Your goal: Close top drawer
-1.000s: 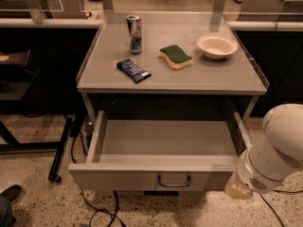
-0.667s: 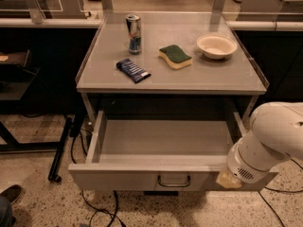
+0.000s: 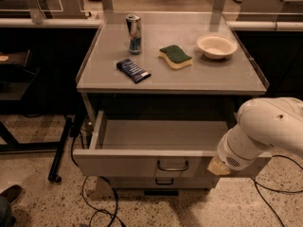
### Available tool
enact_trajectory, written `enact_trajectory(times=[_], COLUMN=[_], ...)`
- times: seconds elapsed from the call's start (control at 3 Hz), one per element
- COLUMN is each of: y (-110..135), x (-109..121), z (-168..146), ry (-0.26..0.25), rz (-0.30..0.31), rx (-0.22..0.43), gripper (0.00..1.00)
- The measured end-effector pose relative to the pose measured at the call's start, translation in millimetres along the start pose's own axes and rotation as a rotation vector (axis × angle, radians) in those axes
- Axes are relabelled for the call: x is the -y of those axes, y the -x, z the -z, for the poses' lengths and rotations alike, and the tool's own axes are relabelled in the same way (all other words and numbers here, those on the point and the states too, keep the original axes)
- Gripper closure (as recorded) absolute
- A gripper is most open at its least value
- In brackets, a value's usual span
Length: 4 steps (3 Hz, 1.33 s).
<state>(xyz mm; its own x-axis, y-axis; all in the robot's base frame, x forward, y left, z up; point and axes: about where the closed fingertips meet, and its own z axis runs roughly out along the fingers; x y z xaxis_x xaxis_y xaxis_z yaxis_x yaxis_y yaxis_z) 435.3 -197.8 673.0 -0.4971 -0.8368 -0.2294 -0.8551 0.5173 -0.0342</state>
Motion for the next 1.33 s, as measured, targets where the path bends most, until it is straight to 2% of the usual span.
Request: enact_trajectory(times=[0.67, 1.0, 1.33], y=[5, 18, 42], x=[7, 23, 50], z=[-1, -5, -7], ry=[-0.001, -0.026, -0.071], rz=[-0.012, -0.017, -0.014], rx=[0.026, 0.052, 0.089], gripper=[1.00, 1.00, 1.00])
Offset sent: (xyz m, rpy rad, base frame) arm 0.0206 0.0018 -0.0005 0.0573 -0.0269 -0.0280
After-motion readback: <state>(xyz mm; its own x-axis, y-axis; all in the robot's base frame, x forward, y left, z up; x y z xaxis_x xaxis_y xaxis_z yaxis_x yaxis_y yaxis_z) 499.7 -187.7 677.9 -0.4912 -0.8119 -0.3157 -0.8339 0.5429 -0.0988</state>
